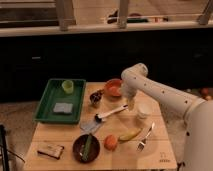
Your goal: Wipe table surface with brush
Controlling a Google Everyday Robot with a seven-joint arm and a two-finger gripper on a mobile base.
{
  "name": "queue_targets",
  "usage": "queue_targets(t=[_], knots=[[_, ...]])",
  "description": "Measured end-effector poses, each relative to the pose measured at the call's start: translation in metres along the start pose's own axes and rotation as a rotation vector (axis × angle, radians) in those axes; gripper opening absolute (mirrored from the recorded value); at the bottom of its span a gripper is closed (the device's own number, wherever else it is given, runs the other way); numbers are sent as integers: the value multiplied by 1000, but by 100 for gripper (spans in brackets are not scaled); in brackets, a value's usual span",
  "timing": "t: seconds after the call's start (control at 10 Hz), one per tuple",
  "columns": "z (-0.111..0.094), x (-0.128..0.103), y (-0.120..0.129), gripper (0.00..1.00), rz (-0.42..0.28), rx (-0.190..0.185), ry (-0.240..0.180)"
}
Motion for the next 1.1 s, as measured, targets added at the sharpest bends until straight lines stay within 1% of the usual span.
queue_targets(t=[0.3,0.5,0.7,1.1], knots=[[6,-11,6,80,-19,3,-28],[12,-16,8,80,-33,-2,-49],[21,-21,9,80,-55,-10,-75],[32,-28,8,80,-84,-35,-104]])
